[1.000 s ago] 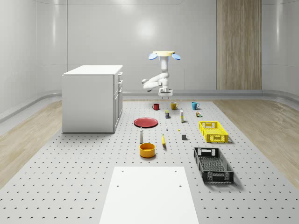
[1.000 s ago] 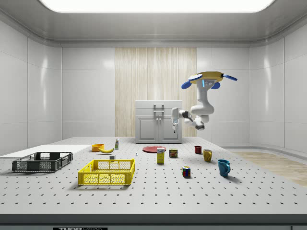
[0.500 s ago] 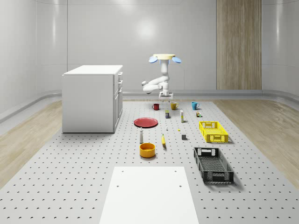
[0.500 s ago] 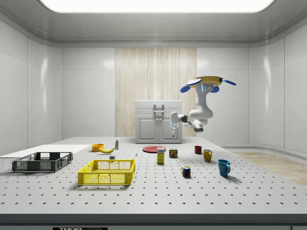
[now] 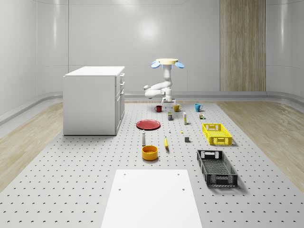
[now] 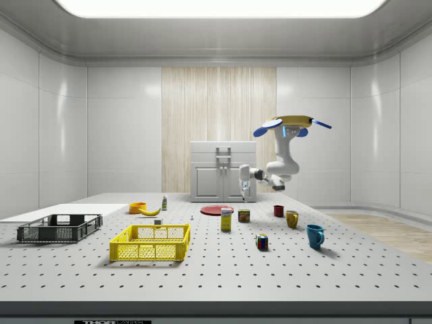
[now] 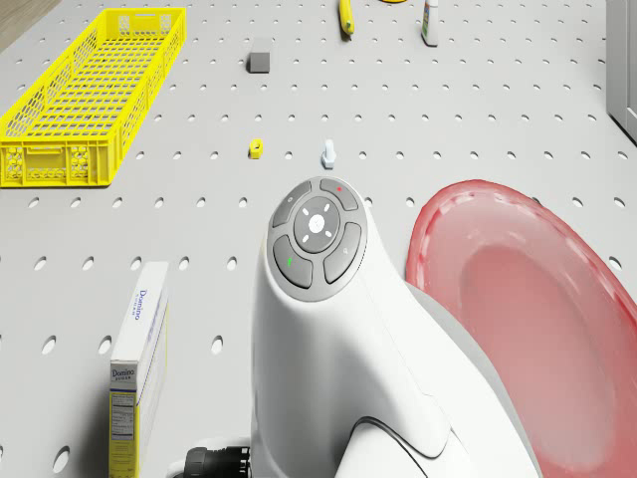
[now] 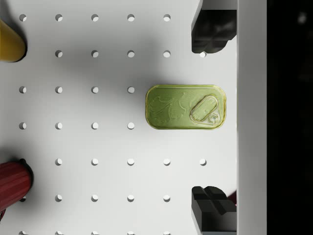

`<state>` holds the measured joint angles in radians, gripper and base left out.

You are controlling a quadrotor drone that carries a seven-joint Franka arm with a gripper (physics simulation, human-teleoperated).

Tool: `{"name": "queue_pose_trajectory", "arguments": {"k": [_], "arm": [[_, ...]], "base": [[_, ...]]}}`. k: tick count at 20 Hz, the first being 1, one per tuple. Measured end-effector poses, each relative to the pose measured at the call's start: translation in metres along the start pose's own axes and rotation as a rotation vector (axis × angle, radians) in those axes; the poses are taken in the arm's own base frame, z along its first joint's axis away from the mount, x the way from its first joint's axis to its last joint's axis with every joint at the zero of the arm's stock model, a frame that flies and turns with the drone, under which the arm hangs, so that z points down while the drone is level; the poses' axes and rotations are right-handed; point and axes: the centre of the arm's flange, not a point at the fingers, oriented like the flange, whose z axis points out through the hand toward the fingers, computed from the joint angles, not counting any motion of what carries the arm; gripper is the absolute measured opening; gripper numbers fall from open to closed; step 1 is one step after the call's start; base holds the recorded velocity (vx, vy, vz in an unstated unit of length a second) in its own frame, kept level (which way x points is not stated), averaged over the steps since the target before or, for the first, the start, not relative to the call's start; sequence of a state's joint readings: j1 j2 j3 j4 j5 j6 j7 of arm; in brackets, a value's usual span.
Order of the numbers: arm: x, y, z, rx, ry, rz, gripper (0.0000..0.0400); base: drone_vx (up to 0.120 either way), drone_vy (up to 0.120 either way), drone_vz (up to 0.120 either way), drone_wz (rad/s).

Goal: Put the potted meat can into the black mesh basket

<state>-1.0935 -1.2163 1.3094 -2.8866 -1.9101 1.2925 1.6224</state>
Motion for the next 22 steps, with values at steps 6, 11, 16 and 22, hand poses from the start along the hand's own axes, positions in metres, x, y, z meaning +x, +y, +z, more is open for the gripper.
{"name": "queue_pose_trajectory", "arguments": {"k": [6,11,16,22], "arm": [[0.0000,0.0000,0.0000,0.000,0.000,0.000,0.0400],[0.0000,0.0000,0.0000,0.000,0.000,0.000,0.0400],[0.0000,0.0000,0.0000,0.000,0.000,0.000,0.0400],[-0.0005,-0.0005,0.0047,0.000,0.000,0.000,0.0400]], "base": [[0.000,0.000,-0.100,0.000],[0.000,0.048,-0.040,0.000],[0.000,-0.024,-0.096,0.000],[0.000,0.000,0.000,0.000]]}}
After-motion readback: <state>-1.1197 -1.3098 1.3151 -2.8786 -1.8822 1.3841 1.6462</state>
